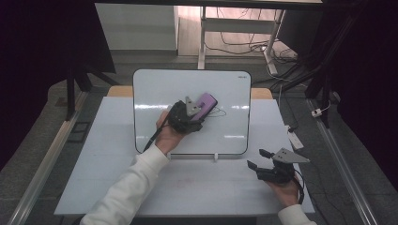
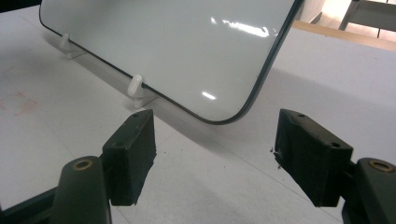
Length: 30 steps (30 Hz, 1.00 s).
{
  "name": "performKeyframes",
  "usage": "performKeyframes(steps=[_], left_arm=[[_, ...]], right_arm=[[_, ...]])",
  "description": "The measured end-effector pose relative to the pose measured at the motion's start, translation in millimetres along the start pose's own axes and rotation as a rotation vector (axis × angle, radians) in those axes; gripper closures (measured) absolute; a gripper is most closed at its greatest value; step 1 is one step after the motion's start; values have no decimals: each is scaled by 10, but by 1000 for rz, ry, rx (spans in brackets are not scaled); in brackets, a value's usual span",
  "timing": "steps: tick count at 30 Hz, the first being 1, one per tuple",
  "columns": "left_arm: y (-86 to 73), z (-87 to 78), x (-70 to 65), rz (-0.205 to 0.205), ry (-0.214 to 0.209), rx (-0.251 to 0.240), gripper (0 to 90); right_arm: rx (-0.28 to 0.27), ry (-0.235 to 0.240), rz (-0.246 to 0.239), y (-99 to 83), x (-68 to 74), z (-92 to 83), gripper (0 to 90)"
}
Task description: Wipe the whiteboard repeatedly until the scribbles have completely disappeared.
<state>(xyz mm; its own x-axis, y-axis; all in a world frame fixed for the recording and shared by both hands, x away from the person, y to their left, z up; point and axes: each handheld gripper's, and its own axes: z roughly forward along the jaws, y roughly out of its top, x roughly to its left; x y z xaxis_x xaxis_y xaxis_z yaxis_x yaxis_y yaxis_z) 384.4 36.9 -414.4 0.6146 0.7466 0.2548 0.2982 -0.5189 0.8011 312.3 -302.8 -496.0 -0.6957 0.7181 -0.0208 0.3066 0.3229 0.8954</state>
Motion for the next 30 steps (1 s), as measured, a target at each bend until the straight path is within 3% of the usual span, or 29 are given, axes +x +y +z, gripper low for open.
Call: performKeyframes(steps=[5,8,13,16,19,22,30], left_arm=[[-17,-27,79,-27,-36,-5,416],[-36,-119,193,-16,30,-8,416],[-136,-307,591,-117,85,-42,416],[-149,-348,681,-135,99,-51,416],[-121,-305,641,-119,110,-49,416],[-64,-243,547,-104,93,-55,416],[115,33,95,-29,5,-56,416]], right_arm=[[-2,-2,-2,1,1,-3,283],[0,-3,-2,0,1,-4,283],[1,-3,1,-7,-5,-4,283],[2,-4,-1,-3,4,1,283],[5,-3,-2,0,8,4,283],[-1,-3,1,0,5,1,283],[0,-2,0,-1,3,-4,283]])
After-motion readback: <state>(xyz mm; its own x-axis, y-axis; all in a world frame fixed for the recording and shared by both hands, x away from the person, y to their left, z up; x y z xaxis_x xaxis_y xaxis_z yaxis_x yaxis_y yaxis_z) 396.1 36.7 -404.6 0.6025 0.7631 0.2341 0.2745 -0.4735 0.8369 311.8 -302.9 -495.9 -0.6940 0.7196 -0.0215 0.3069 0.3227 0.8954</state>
